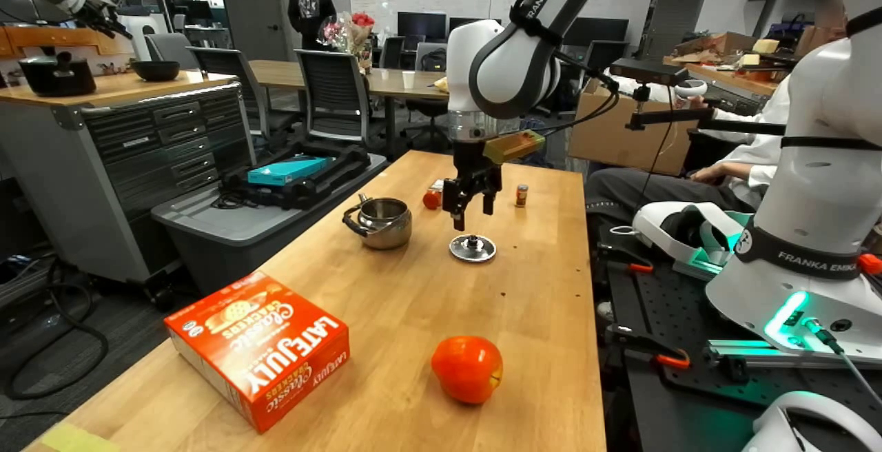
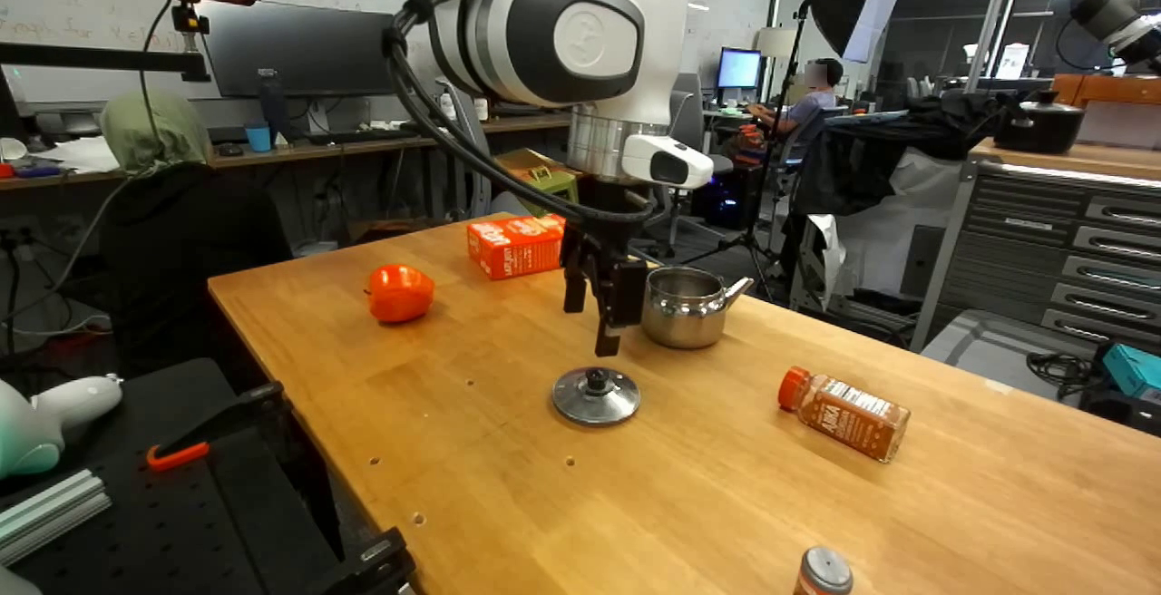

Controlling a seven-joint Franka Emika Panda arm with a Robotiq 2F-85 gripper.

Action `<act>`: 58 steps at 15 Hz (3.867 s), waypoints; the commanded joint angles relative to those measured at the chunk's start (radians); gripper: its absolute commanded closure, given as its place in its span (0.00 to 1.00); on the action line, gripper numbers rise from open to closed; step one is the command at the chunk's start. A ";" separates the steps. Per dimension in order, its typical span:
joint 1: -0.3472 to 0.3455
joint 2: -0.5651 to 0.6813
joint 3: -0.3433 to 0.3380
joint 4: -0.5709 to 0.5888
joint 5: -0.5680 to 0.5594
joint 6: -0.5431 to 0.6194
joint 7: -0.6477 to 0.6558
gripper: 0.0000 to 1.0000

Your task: Place the silver lid on the silver kettle

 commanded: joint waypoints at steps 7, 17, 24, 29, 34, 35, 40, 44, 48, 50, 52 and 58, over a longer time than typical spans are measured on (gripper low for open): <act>-0.055 0.079 -0.005 0.059 0.022 -0.018 -0.049 0.00; -0.054 0.125 0.004 0.088 0.009 -0.052 -0.082 0.00; -0.051 0.144 0.006 0.100 0.007 -0.050 -0.089 0.00; -0.050 0.157 0.006 0.110 0.007 -0.050 -0.091 0.16; -0.048 0.164 0.004 0.115 0.004 -0.050 -0.085 0.55; -0.047 0.165 0.004 0.115 0.003 -0.050 -0.084 0.61; -0.046 0.167 0.004 0.118 0.003 -0.048 -0.083 0.90; -0.044 0.157 0.007 0.111 0.003 -0.049 -0.086 0.88; -0.038 0.128 0.026 0.095 0.013 -0.050 -0.095 0.88; -0.030 0.111 0.036 0.090 0.011 -0.052 -0.093 0.88; -0.020 0.092 0.044 0.087 0.010 -0.057 -0.090 0.88; -0.008 0.047 0.071 0.125 0.037 -0.114 -0.093 0.88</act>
